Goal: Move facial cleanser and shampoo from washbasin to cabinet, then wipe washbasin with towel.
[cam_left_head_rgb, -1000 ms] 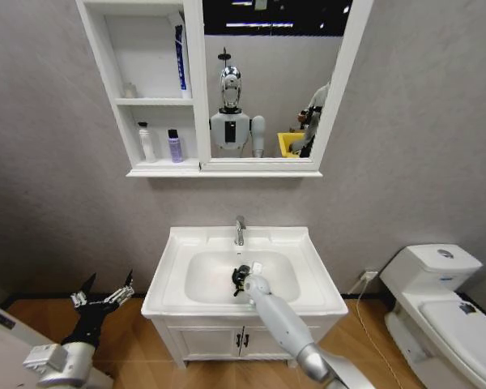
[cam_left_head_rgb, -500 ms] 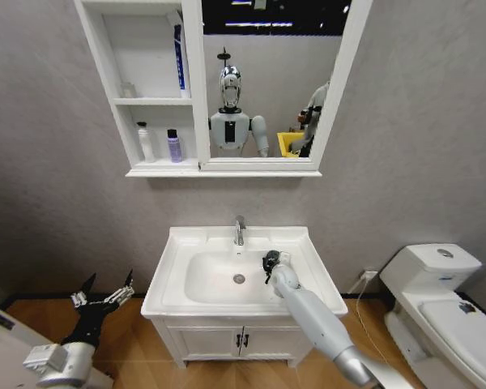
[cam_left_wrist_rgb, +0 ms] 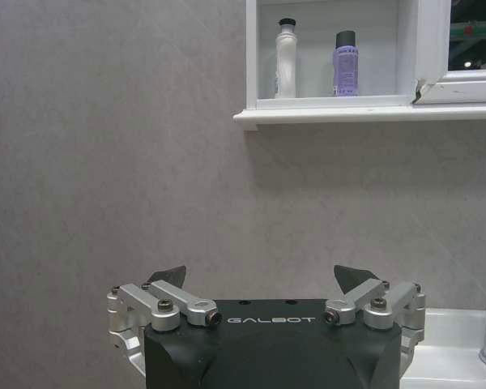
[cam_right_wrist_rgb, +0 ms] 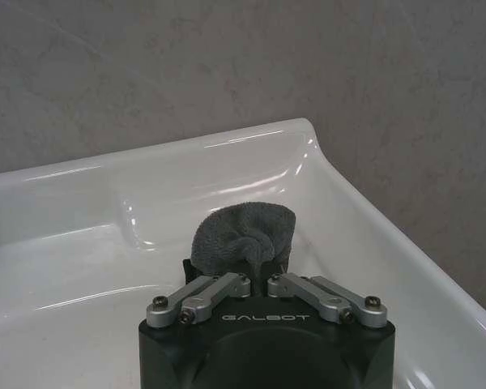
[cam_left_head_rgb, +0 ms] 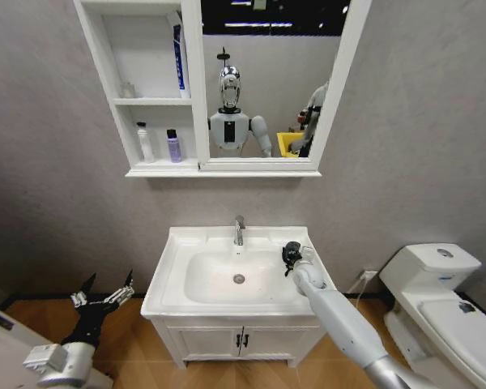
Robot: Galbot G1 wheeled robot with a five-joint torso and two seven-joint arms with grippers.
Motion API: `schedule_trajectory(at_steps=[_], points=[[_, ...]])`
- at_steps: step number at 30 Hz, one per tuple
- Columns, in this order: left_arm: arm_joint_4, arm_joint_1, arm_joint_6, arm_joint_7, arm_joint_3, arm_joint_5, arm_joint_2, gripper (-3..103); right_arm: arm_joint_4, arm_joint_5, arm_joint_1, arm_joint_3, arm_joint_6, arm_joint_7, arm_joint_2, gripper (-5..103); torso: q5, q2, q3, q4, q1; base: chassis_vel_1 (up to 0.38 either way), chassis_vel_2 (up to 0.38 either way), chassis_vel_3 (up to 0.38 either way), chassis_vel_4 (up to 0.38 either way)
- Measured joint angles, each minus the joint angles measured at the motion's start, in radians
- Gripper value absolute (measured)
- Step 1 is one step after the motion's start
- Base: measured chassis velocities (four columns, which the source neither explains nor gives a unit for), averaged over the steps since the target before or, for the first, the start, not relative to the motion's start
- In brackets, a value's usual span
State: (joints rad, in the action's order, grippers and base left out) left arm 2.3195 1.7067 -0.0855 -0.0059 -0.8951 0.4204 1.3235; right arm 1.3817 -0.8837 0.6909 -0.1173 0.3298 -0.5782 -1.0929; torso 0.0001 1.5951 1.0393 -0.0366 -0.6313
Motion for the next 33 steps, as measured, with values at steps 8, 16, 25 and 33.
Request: schedule_trajectory(at_steps=[8, 16, 25, 33], points=[[0.0, 0.0, 0.0, 0.0, 0.0, 0.0, 0.0, 100, -0.013, 0.022, 0.027, -0.042, -0.017, 0.042, 0.038, 4, -0.0001, 0.0, 0.0, 0.0, 0.0, 0.0, 0.0, 0.0, 0.0], [0.0, 0.0, 0.0, 0.0, 0.0, 0.0, 0.0, 100, -0.149, 0.089, -0.02, -0.066, -0.109, 0.155, 0.007, 4, -0.0001, 0.0, 0.0, 0.0, 0.0, 0.0, 0.0, 0.0, 0.0], [0.0, 0.0, 0.0, 0.0, 0.0, 0.0, 0.0, 100, -0.254, 0.1, -0.061, -0.072, -0.17, 0.294, -0.026, 4, -0.0003, 0.0, 0.0, 0.0002, 0.0, 0.0, 0.0, 0.0, 0.0], [0.0, 0.0, 0.0, 0.0, 0.0, 0.0, 0.0, 100, -0.28, 0.207, -0.045, -0.103, -0.267, 0.389, -0.053, 20, 0.0, 0.0, 0.0, -0.0004, 0.0, 0.0, 0.0, 0.0, 0.0]])
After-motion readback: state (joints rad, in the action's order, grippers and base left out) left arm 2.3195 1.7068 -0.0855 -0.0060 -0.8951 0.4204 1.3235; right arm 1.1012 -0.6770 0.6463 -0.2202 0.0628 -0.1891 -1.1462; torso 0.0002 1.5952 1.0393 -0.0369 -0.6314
